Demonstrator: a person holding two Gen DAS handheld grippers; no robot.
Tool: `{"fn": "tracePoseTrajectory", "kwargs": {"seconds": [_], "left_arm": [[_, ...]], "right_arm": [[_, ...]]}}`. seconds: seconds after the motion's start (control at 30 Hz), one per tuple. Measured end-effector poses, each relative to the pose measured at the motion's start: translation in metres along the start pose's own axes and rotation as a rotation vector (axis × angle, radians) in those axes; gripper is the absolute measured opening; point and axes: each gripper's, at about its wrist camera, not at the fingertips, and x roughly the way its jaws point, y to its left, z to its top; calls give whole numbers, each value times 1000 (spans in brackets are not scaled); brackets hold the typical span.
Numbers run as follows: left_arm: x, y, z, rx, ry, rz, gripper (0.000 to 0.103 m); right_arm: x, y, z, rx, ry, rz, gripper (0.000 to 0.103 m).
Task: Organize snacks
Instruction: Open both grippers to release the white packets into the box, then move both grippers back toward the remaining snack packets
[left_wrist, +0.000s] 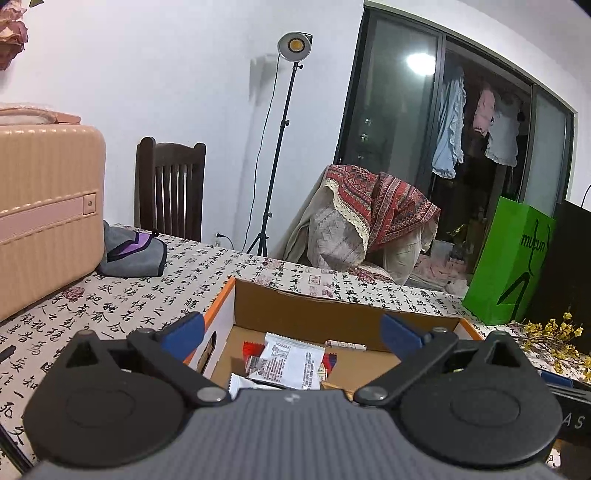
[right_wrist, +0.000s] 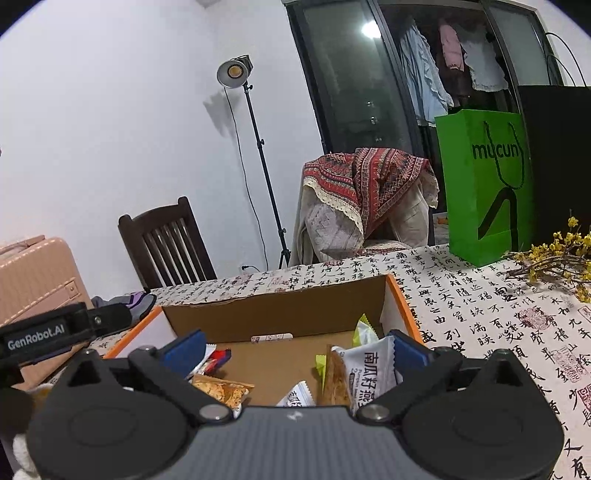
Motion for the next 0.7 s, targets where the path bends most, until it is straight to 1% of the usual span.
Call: {"fn": "tracePoseTrajectory", "kwargs": {"seconds": [0.13,0.23,0.37,0.43,0.5,0.63,0.7], "left_arm": [[-11,2,4,-19,-13,-19,103],[-23,0,7,-8,-28,-19,103],[-36,-5,12,-1,-7,-15,103],[-45,-3,17,-11,4,-36,103],[-56,0,18,-4,3,-55,103],[-76,2,16,21,4,-61,103],[-85,4,12,29,11,-66,103]], "right_arm": [[-3,2,1,-1,4,-4,103],[-8,3,2,-2,0,3,103],[-19,6,5,-16,-10,-8,103],[-30,6,7,-14,-2,-21,103],[-44,4,9,-18,-2,-16,103],[-71,3,6,-37,5,-15,103],[-81,4,2,-44,14,-33,103]]}}
